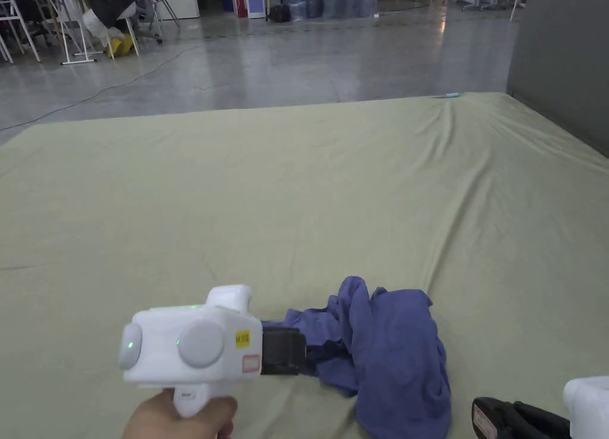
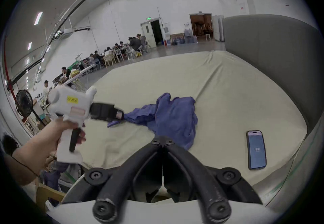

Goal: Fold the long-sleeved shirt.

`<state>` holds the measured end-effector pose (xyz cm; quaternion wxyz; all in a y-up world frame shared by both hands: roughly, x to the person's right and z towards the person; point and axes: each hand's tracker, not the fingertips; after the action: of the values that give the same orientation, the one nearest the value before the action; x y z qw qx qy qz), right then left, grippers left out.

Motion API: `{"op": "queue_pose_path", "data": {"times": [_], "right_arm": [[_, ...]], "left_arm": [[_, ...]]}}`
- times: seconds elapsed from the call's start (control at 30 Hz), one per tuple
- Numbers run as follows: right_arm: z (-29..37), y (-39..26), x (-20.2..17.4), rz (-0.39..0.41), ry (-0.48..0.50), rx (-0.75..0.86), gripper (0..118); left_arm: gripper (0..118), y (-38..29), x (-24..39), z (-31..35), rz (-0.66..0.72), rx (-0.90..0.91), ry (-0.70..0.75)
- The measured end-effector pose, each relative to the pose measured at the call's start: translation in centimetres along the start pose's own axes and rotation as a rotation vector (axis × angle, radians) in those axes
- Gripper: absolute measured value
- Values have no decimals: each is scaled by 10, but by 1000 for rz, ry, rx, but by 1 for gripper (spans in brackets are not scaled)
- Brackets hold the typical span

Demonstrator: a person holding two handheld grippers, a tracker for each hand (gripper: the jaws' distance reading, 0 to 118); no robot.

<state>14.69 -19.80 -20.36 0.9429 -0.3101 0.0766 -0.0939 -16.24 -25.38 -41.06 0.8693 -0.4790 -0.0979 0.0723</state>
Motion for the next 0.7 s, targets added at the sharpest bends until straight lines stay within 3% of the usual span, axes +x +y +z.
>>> {"op": "queue_pose_path", "data": {"times": [0.13, 0.27, 0.3, 0.33, 0.37, 0.47, 0.63, 0.7], "right_arm": [[-13, -5, 13, -13, -40, -43, 0], [-25, -12, 24, -44, -65, -79, 0], [-28, -14, 26, -53, -70, -91, 0], [-31, -15, 27, -56, -74, -106, 0], [-34, -16, 27, -57, -79, -118, 0], [-39, -16, 28, -33, -96, -139, 0], [-64, 0, 31, -4, -101, -175, 2], [-90, 9, 34, -20, -40, -181, 75]], "left_arm": [[86, 37, -2, -65, 30, -57, 42], [80, 66, -1, -118, 49, -83, 43], [69, 72, 0, -131, 50, -89, 39], [46, 77, 1, -140, 46, -104, 48], [0, 79, 3, -147, 32, -120, 64], [0, 81, 11, -146, -59, -114, 157], [0, 74, 20, -125, -128, -127, 116], [0, 80, 14, -110, -87, -72, 113]]}}
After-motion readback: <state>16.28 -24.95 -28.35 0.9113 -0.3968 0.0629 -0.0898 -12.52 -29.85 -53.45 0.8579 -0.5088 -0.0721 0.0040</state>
